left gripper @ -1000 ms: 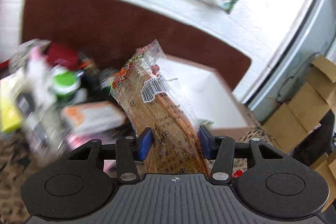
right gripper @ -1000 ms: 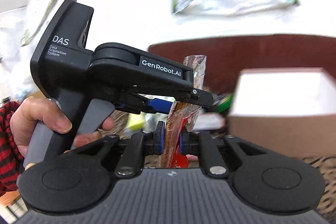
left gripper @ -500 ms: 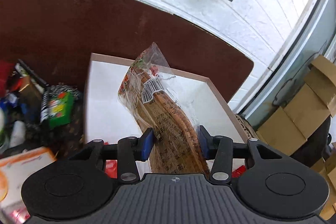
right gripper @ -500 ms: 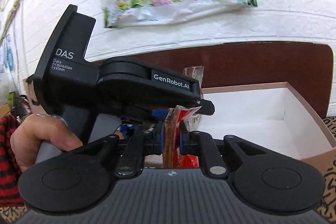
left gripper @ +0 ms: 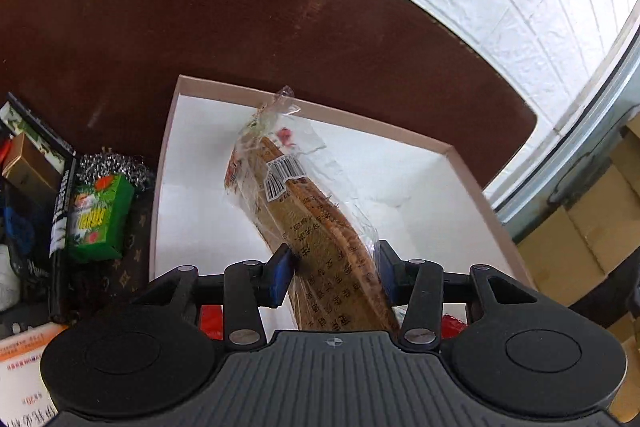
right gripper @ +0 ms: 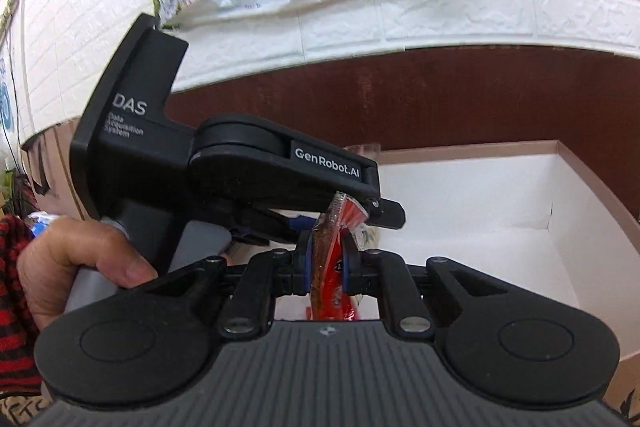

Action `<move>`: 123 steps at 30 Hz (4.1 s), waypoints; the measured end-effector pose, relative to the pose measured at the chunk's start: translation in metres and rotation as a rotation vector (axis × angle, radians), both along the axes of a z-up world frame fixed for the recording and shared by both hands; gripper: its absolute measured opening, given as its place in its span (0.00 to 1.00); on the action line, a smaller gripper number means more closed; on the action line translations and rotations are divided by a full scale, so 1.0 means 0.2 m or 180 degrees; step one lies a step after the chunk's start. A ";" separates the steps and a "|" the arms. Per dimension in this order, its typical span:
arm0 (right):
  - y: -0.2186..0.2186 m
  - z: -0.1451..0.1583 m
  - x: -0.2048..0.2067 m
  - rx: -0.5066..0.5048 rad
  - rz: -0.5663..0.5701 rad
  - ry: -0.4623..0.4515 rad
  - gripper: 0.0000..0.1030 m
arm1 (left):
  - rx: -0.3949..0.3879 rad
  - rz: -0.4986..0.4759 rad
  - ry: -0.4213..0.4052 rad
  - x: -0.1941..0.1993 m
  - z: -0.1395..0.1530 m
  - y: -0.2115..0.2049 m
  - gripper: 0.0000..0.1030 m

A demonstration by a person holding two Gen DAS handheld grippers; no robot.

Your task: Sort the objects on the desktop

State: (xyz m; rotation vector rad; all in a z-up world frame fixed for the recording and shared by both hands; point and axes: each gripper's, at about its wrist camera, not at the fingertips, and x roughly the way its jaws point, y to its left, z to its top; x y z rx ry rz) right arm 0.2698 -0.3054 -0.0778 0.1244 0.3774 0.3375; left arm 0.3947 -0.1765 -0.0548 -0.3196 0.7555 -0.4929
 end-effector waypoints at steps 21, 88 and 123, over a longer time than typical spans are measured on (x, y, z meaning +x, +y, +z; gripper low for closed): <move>-0.02 0.00 -0.14 -0.0612 -0.0675 0.0127 1.00 | 0.0095 -0.0422 -0.0274 -0.28 0.13 -0.04 1.00; 1.18 -0.28 -0.46 -0.0720 0.0664 0.0525 0.84 | 0.0270 0.0740 -0.0254 -0.91 -0.26 1.34 0.89; 1.21 -0.29 -0.82 -0.0927 0.1293 0.0523 0.50 | -0.0174 0.0990 0.0347 -1.25 -0.35 1.47 0.78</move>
